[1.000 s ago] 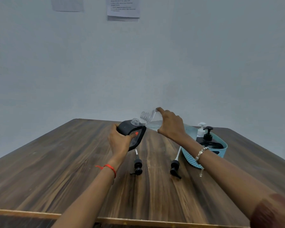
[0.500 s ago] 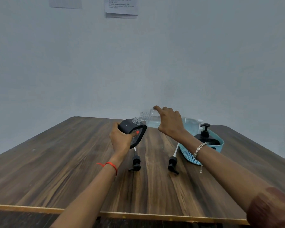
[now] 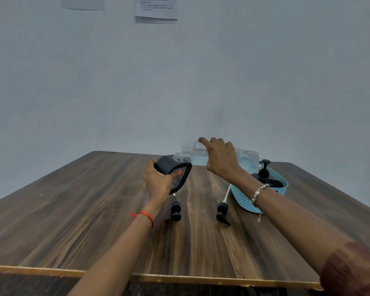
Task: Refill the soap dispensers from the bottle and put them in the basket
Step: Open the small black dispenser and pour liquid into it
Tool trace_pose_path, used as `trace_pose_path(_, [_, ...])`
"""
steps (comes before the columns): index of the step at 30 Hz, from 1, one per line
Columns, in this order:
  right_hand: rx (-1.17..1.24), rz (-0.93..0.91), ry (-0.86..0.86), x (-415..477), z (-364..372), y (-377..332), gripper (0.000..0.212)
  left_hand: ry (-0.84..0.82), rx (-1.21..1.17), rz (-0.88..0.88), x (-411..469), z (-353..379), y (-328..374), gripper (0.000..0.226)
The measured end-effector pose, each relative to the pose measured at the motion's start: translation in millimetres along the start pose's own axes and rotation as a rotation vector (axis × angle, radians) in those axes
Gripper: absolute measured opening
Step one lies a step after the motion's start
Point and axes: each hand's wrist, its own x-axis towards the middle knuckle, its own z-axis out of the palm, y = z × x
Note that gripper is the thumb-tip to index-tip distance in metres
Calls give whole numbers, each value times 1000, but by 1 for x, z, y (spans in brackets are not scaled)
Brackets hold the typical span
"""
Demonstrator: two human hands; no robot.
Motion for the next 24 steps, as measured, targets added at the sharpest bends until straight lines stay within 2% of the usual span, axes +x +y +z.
trace_pose_path(24, [-15, -10, -43, -1, -1, -3, 66, -3, -5, -40, -2, -2, -2, 51])
